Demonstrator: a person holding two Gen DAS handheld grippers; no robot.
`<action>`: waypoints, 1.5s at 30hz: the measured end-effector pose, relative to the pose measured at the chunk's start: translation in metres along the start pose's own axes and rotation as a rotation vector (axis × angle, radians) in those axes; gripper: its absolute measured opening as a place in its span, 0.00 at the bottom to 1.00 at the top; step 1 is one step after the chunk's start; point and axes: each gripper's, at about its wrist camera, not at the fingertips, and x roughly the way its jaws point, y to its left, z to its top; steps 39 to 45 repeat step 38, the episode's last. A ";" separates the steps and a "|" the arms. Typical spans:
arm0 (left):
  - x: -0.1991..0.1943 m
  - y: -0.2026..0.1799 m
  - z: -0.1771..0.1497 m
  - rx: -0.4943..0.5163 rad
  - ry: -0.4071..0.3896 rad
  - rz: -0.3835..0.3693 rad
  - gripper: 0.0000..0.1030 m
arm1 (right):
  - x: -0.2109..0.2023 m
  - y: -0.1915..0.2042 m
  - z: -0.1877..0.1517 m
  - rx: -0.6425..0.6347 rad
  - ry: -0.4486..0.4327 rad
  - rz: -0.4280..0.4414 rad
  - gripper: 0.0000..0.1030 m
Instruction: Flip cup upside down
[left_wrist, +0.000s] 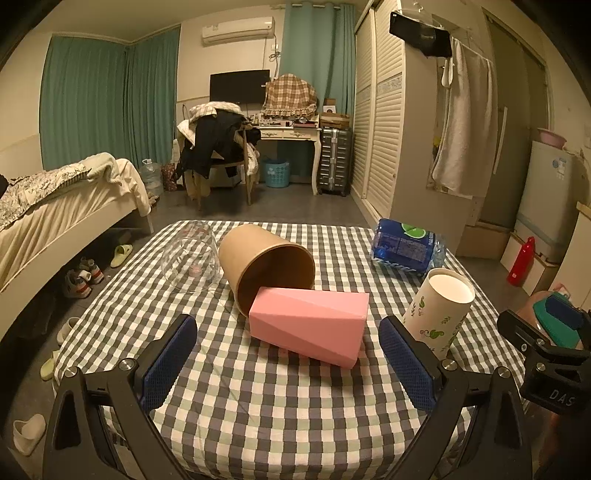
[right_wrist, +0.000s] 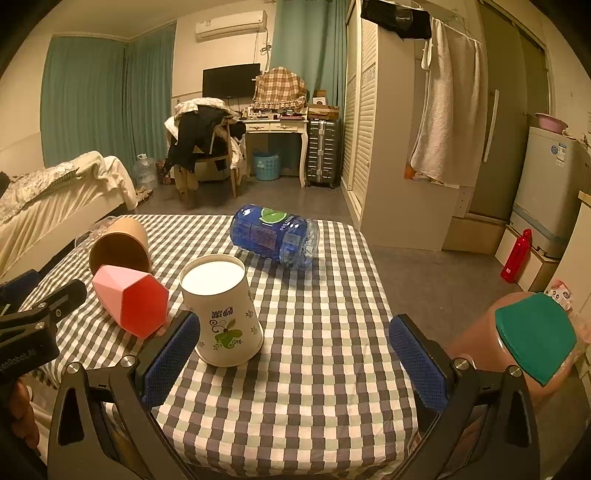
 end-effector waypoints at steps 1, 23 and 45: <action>0.000 0.000 0.000 0.001 0.000 0.003 0.99 | 0.000 0.000 0.000 0.000 0.001 -0.001 1.00; -0.002 -0.002 0.000 0.005 -0.011 0.019 0.99 | 0.003 0.000 -0.003 0.000 0.011 -0.005 1.00; 0.001 0.001 -0.006 -0.002 0.008 0.020 0.99 | 0.007 0.001 -0.008 0.002 0.020 -0.008 1.00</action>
